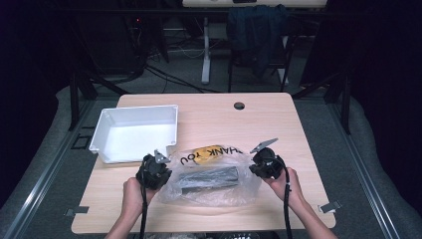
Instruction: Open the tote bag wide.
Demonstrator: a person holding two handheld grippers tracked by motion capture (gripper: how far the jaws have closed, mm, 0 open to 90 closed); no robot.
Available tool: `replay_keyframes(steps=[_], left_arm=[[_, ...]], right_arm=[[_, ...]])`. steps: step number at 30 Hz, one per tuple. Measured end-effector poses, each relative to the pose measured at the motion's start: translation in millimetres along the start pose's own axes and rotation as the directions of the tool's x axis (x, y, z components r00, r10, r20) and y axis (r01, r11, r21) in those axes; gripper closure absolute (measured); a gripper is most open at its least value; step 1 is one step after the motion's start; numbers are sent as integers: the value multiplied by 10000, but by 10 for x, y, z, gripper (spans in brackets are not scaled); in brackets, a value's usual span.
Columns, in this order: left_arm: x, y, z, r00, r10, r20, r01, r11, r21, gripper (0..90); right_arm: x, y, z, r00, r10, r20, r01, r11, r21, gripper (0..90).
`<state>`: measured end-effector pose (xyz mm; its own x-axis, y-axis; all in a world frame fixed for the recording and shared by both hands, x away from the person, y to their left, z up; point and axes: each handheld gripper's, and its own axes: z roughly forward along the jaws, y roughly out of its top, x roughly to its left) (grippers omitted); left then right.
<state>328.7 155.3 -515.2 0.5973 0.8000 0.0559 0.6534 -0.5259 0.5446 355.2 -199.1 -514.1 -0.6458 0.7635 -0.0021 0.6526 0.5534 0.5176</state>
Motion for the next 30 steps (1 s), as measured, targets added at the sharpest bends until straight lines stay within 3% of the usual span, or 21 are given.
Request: replay_keyframes(steps=[2,6,9,10,11,16,22,25,28,30], left_arm=[[46,13,67,9999,89,108,-94,9986,516,846],[102,29,162,9979,185,628,-254,9936,1098,844],[83,63,204,9973,454,582,-523,9909,1238,827],[82,76,213,9975,450,543,-514,9911,1227,821],[83,89,220,9976,433,533,-496,9911,1234,817],[122,156,263,9984,456,350,-495,9915,1202,796],[158,153,327,9973,472,564,-554,9867,1531,737],[196,159,239,9970,406,652,-486,9909,1259,622],[219,195,54,9970,277,722,-326,9971,687,474],[202,226,-101,9967,362,723,-375,9991,176,452]], right_arm=[[-25,20,37,10000,11,77,-13,9999,164,889],[-71,32,104,9999,90,107,-95,9989,464,891],[-76,16,142,9996,234,159,-242,9983,528,891],[-91,22,132,9998,90,174,-103,9969,774,891],[-92,12,149,9995,289,137,-297,9977,607,891],[-129,14,136,9994,199,299,-221,9970,747,890],[-132,1,148,9994,275,203,-293,9954,912,891],[-147,3,113,9998,188,95,-197,9947,1005,892],[-163,-3,43,9995,312,-12,-311,9969,727,894],[-159,-20,25,9976,660,-221,-656,9976,218,894]])
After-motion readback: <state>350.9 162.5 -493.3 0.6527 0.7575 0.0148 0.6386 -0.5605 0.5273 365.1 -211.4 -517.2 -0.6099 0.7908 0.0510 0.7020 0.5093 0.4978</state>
